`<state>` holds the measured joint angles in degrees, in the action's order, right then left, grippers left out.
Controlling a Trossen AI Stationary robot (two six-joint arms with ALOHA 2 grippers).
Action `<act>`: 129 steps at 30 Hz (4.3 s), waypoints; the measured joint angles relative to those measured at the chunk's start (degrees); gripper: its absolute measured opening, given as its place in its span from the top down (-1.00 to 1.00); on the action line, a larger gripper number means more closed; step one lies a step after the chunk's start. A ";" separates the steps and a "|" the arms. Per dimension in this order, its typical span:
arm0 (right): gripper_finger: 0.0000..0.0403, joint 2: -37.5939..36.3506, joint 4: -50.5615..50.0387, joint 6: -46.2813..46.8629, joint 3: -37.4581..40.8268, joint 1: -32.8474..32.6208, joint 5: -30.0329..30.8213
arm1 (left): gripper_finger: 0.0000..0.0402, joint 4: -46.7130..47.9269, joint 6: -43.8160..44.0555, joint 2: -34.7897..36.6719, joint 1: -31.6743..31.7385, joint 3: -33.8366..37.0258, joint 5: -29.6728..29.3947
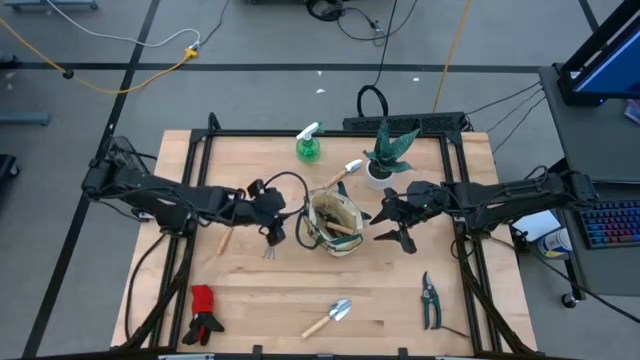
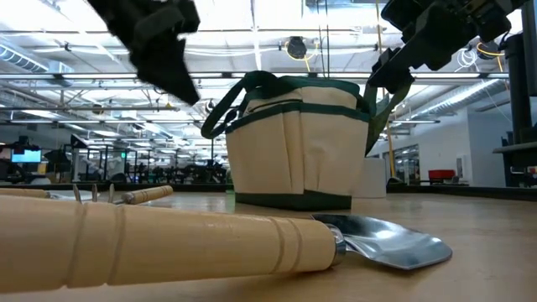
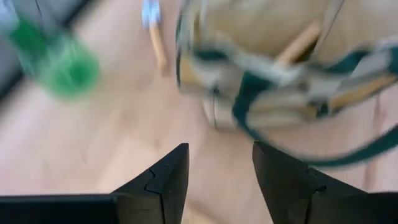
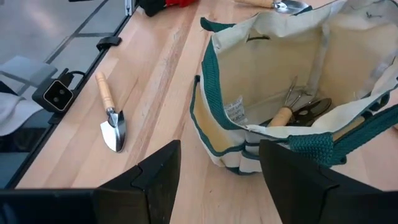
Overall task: Pick & Place Garden tools in Gardening bag
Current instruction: Put the brown hand rake into the gardening bag
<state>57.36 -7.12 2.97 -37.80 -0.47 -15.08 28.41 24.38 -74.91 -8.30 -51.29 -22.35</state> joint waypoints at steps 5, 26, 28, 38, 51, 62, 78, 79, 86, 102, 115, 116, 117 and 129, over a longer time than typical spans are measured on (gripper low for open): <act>-0.04 0.00 -0.02 0.04 0.00 0.00 -0.02 | 0.08 4.63 12.28 -0.12 0.07 1.42 4.18; -0.04 0.00 0.01 1.13 0.00 0.00 -0.02 | 0.08 1.79 31.35 -0.49 -0.04 10.82 4.27; -0.04 0.00 0.02 1.13 0.00 0.00 -0.02 | 0.08 -0.34 32.17 -0.49 -0.04 11.97 4.27; -0.04 0.00 0.03 1.00 0.00 -0.02 -0.02 | 0.08 -9.69 34.28 -0.51 -0.04 17.19 4.29; -0.04 0.01 0.03 0.91 0.00 -0.02 0.00 | 0.08 -21.29 35.66 -5.08 -0.08 21.70 4.27; -0.04 0.02 0.39 0.89 0.00 -0.02 0.01 | 0.13 -26.04 34.38 -11.55 -0.08 21.51 3.35; -0.04 0.02 0.40 0.87 0.00 -0.02 0.01 | 0.68 -31.12 31.49 -11.77 -0.04 21.75 2.05; -0.04 0.02 0.40 0.87 0.00 -0.02 0.01 | 0.68 -31.98 30.56 -11.74 -0.04 21.75 2.08; -0.04 0.02 0.40 0.87 0.00 -0.02 0.01 | 0.66 -35.95 20.80 -11.28 -0.58 19.27 3.22; -0.04 0.02 2.63 3.86 4.90 -0.02 0.03 | 0.66 -13.92 12.51 -11.24 -0.85 6.03 4.44; -0.04 0.02 2.61 3.45 5.99 -0.02 0.01 | 0.65 12.19 12.42 -11.18 -6.33 -5.66 7.52; -0.04 0.02 2.61 3.45 5.99 -0.02 0.01 | 0.64 13.07 11.63 -11.18 -7.02 -6.43 7.55; -0.04 0.02 2.61 3.45 5.99 -0.02 0.01 | 0.64 13.65 10.99 -11.18 -7.66 -7.22 7.55; -0.04 0.02 2.61 3.45 6.01 -0.02 0.01 | 0.64 13.84 0.14 -11.18 -12.04 -13.30 6.66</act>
<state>57.39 -4.51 6.42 -31.79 -0.49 -15.07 42.25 24.51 -86.08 -20.34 -64.58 -15.70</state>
